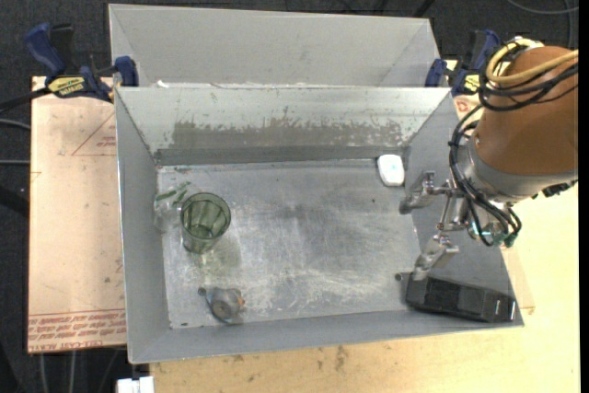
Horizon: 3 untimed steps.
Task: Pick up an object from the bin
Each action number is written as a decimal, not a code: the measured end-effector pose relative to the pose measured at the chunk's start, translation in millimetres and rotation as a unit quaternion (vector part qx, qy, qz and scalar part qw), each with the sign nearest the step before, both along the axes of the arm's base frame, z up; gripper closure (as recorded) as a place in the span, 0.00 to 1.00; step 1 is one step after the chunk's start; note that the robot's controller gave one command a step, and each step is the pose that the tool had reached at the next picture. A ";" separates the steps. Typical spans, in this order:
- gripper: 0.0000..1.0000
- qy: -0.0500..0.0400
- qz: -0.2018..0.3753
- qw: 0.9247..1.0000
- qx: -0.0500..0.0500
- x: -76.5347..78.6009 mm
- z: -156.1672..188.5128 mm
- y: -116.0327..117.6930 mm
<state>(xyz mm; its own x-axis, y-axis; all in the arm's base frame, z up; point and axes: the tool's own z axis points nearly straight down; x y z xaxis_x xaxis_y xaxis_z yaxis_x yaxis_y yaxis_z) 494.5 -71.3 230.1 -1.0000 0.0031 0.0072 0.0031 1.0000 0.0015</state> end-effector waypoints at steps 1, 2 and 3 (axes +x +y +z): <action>0.00 -0.004 0.001 1.000 -0.001 1.6 3.8 0.2; 0.00 -0.008 0.026 1.000 -0.001 0.9 -46.5 -8.5; 0.00 -0.003 0.064 0.998 -0.001 2.5 -73.6 32.7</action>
Offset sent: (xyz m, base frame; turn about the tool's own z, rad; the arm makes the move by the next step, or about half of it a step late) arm -0.0037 -0.0190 -0.1079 -0.1103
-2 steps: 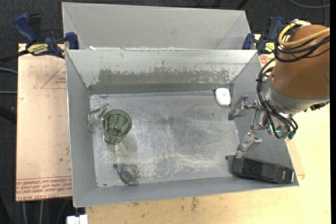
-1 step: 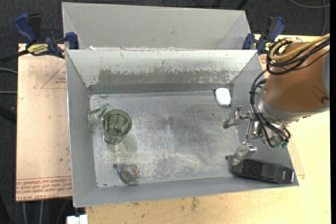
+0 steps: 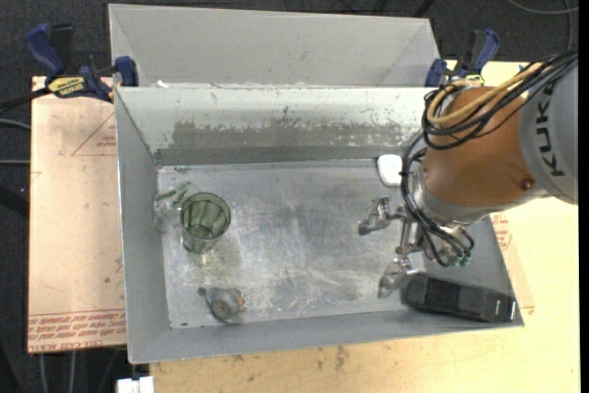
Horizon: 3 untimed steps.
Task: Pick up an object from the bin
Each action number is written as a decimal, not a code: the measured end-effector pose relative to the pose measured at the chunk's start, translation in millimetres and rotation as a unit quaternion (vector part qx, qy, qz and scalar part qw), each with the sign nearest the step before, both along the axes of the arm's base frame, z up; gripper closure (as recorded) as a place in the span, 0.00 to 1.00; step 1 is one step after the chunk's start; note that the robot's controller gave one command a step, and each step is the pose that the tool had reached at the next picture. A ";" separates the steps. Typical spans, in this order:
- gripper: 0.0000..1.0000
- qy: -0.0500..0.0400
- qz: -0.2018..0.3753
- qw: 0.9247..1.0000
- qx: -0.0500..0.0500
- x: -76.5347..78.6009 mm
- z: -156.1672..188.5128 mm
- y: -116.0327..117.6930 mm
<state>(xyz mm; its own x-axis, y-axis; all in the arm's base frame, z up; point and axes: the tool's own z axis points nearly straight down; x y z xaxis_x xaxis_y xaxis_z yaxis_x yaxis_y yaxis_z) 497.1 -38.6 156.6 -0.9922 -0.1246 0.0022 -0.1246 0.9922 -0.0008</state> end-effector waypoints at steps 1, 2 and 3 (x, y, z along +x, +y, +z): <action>0.00 -0.001 0.005 1.000 0.003 11.2 5.0 36.5; 0.00 -0.005 0.022 1.000 0.000 39.1 -14.9 52.7; 0.00 0.000 0.124 0.992 0.001 64.4 -10.3 100.1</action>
Offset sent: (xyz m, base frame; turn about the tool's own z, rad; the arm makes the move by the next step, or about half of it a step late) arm 0.0556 0.0804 -0.0401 -0.1200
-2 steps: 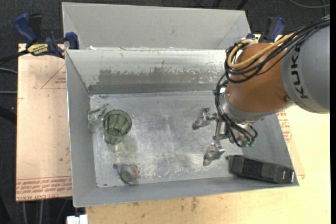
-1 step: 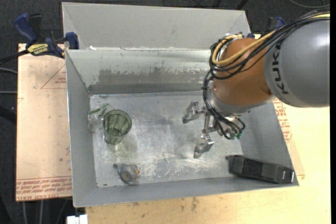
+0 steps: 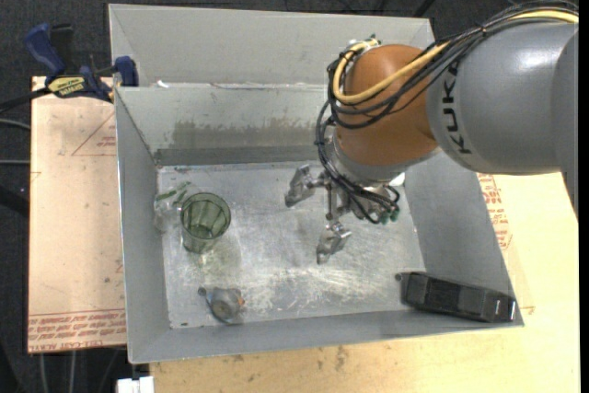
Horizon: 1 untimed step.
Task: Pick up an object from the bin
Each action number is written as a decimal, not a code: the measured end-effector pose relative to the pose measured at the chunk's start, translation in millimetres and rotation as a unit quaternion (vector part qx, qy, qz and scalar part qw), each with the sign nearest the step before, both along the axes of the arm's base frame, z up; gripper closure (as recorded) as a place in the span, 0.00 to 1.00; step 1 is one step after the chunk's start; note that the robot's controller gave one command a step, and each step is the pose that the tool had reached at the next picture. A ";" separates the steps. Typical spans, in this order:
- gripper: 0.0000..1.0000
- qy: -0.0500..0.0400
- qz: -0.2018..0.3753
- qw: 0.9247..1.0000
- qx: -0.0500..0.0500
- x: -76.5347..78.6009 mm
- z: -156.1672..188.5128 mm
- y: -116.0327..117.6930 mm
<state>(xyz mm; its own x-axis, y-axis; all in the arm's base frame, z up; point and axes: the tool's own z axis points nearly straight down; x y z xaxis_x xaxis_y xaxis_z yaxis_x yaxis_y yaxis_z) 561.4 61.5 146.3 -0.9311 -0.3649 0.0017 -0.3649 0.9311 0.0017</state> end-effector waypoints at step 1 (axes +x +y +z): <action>0.00 -0.005 0.051 0.999 0.002 19.0 -17.5 8.1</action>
Offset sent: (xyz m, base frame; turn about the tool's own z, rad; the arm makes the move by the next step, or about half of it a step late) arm 0.0919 -0.0355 0.0520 -0.0604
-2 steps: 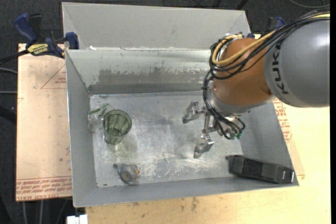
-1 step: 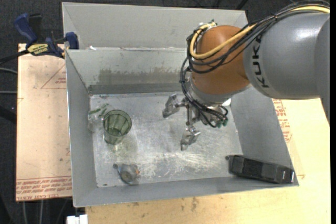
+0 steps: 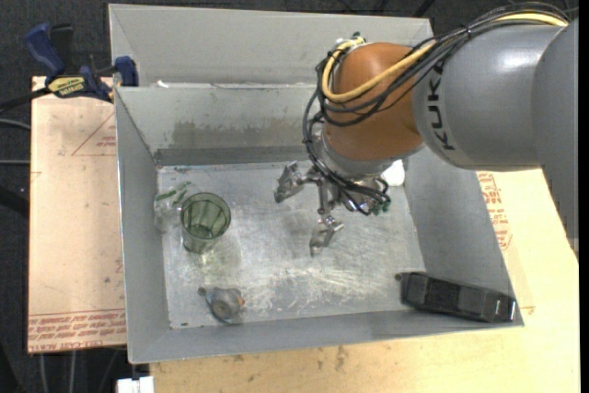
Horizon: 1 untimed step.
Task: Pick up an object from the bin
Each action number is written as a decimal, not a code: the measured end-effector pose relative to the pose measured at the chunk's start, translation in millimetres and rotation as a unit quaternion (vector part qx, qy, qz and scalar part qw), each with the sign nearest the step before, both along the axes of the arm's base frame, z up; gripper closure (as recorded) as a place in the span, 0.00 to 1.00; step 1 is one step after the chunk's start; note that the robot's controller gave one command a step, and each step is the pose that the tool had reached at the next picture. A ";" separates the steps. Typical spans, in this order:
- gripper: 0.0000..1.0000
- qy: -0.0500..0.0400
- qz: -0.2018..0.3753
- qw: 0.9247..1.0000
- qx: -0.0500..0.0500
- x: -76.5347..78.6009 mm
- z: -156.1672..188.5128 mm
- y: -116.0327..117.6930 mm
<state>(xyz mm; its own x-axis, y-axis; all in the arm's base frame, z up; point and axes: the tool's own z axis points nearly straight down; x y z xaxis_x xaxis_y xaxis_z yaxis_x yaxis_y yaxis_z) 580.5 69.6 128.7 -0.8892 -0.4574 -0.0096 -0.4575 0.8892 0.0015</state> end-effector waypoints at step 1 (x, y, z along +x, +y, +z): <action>0.00 0.007 -0.005 1.000 -0.002 36.6 23.2 -25.6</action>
Offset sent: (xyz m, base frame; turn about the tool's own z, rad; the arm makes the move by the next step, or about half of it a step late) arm 0.0453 0.1381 0.0109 0.0570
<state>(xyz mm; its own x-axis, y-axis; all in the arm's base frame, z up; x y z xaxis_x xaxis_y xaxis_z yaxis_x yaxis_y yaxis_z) 617.1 44.1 152.0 -0.8936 -0.4489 0.0055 -0.4488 0.8936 0.0044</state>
